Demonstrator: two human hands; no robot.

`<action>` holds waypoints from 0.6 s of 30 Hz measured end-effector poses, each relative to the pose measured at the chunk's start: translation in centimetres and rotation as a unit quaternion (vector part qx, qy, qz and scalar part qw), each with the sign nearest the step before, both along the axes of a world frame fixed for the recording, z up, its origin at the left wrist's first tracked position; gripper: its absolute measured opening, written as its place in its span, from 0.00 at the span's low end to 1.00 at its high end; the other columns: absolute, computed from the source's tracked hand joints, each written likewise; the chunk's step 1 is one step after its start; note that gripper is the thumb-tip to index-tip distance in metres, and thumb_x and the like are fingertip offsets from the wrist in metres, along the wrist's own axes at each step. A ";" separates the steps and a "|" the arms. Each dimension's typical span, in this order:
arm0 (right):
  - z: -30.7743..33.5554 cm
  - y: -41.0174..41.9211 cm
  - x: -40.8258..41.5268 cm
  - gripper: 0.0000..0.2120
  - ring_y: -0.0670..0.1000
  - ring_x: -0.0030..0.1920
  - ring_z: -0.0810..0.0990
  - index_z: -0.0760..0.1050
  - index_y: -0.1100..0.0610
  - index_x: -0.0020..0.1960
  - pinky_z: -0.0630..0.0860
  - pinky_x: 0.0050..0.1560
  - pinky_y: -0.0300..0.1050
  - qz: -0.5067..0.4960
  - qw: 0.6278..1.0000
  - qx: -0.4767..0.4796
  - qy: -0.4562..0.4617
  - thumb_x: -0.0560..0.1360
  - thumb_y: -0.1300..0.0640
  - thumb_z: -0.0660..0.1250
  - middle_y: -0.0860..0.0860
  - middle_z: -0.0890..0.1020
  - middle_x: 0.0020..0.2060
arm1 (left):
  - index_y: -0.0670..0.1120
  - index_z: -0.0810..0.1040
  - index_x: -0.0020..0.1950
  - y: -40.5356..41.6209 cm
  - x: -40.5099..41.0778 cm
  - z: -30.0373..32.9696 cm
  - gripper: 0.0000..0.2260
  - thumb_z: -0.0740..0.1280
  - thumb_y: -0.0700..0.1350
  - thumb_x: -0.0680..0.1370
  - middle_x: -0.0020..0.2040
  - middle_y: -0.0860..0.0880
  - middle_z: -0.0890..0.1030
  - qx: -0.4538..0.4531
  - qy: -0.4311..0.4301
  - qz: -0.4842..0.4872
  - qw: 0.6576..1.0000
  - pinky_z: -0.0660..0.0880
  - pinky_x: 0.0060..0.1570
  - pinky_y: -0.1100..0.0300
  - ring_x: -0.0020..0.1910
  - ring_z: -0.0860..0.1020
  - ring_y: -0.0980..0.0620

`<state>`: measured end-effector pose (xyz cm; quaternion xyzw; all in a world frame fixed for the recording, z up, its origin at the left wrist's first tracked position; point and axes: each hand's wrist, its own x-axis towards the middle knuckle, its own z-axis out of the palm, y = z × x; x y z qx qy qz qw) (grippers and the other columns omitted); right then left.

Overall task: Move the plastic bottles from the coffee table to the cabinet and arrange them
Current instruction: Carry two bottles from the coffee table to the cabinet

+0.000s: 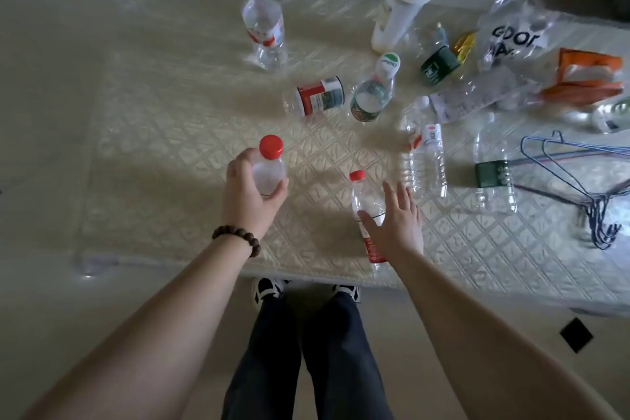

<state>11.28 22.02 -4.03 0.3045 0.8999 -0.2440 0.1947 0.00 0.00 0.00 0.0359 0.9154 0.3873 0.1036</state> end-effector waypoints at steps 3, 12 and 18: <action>-1.4 -0.1 -0.2 0.39 0.53 0.77 0.47 0.47 0.49 0.77 0.50 0.75 0.53 0.001 0.999 -0.003 -0.037 0.74 0.37 0.62 0.51 0.49 0.78 | 0.42 0.69 0.65 0.7 0.9 -0.3 0.28 0.75 0.48 0.69 0.58 0.41 0.72 -0.023 -0.007 -0.002 1.000 0.68 0.47 0.61 0.49 0.69 0.55; -4.2 -0.5 -0.9 0.40 0.57 0.72 0.61 0.50 0.49 0.76 0.73 0.61 0.58 -0.043 0.995 -0.017 -0.084 0.72 0.43 0.67 0.54 0.63 0.72 | 0.46 0.69 0.66 1.4 2.5 -1.8 0.29 0.74 0.51 0.69 0.58 0.43 0.71 -0.047 -0.045 0.006 0.998 0.69 0.44 0.59 0.47 0.72 0.52; -1.4 0.4 -1.2 0.38 0.56 0.67 0.68 0.54 0.49 0.75 0.75 0.46 0.50 -0.078 0.996 -0.026 -0.033 0.72 0.44 0.69 0.52 0.68 0.69 | 0.46 0.68 0.65 2.4 1.8 0.0 0.28 0.74 0.51 0.69 0.58 0.45 0.73 -0.032 -0.046 0.008 0.998 0.69 0.43 0.59 0.48 0.73 0.52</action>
